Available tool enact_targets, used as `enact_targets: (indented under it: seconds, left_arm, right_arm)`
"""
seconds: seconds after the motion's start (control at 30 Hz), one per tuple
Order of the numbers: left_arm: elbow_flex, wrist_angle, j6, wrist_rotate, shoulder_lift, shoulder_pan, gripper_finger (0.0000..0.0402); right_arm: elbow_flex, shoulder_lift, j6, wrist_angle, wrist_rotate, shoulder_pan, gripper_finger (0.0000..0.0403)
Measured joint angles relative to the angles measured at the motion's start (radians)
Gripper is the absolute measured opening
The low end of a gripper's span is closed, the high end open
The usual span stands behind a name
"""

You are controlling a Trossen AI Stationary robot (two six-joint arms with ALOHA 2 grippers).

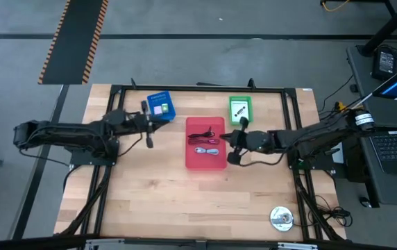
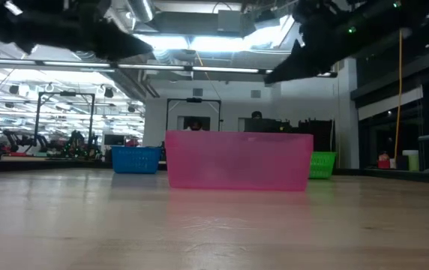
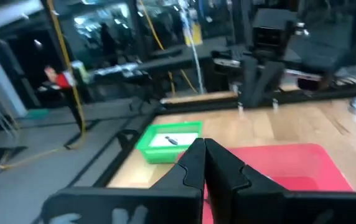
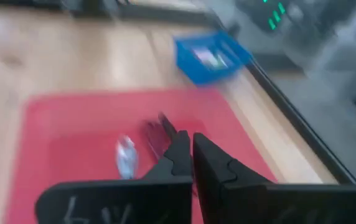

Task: Pick and place items into bin
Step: Return to Home Position

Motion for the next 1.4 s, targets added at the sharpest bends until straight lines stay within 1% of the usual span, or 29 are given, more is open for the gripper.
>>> enact_targets:
  seconds: [0.07, 0.1, 0.17, 0.3, 0.43, 0.53, 0.6, 0.7, 0.77, 0.9, 0.97, 1.1, 1.23, 1.4]
  left_arm:
    - [-0.055, 0.033, 0.000, -0.012, -0.051, 0.000, 0.0001]
    - [-0.079, 0.039, 0.001, -0.012, -0.074, 0.001, 0.0002]
    - [-0.119, 0.041, -0.001, -0.012, -0.123, 0.001, 0.0002]
    - [-0.169, 0.039, 0.000, -0.034, -0.219, 0.003, 0.0002]
    - [-0.177, -0.084, 0.014, -0.040, -0.346, 0.003, 0.0002]
    - [-0.177, -0.174, -0.004, -0.054, -0.415, 0.004, 0.0002]
    - [-0.178, -0.208, -0.013, -0.057, -0.442, 0.004, 0.0002]
    - [-0.203, -0.207, -0.018, -0.057, -0.454, 0.004, 0.0002]
    - [-0.234, -0.182, -0.022, -0.057, -0.455, 0.004, 0.0002]
    - [-0.308, -0.083, -0.021, -0.057, -0.455, 0.004, 0.0002]
    - [-0.321, -0.062, -0.011, -0.058, -0.455, 0.007, 0.0002]
    - [-0.319, -0.096, -0.012, -0.058, -0.455, 0.041, 0.0002]
    - [-0.319, -0.128, -0.028, -0.039, -0.465, 0.087, 0.0002]
    - [-0.319, -0.137, -0.046, -0.013, -0.476, 0.135, 0.0002]
  right_arm:
    - [-0.042, 0.000, -0.038, 0.124, -0.045, 0.000, 0.0000]
    - [-0.057, 0.000, -0.042, 0.159, -0.055, 0.000, 0.0000]
    - [-0.072, 0.000, -0.044, 0.192, -0.064, 0.000, 0.0000]
    - [-0.074, 0.000, -0.044, 0.197, -0.064, -0.005, 0.0000]
    - [-0.074, -0.017, -0.044, 0.198, -0.064, -0.007, 0.0000]
    - [-0.074, -0.031, -0.044, 0.193, -0.063, -0.007, 0.0000]
    - [-0.074, -0.033, -0.060, 0.200, -0.064, -0.006, 0.0000]
    - [-0.076, -0.032, -0.063, 0.202, -0.067, -0.006, 0.0000]
    - [-0.105, -0.032, -0.039, 0.257, -0.089, -0.006, 0.0000]
    - [-0.190, -0.036, -0.064, 0.425, -0.107, -0.006, 0.0000]
    - [-0.223, -0.057, -0.066, 0.442, -0.108, -0.006, 0.0000]
    - [-0.273, -0.141, -0.065, 0.441, -0.126, -0.006, 0.0000]
    - [-0.318, -0.279, -0.066, 0.390, -0.159, -0.006, 0.0000]
    - [-0.417, -0.446, -0.064, 0.368, -0.161, -0.007, 0.0000]
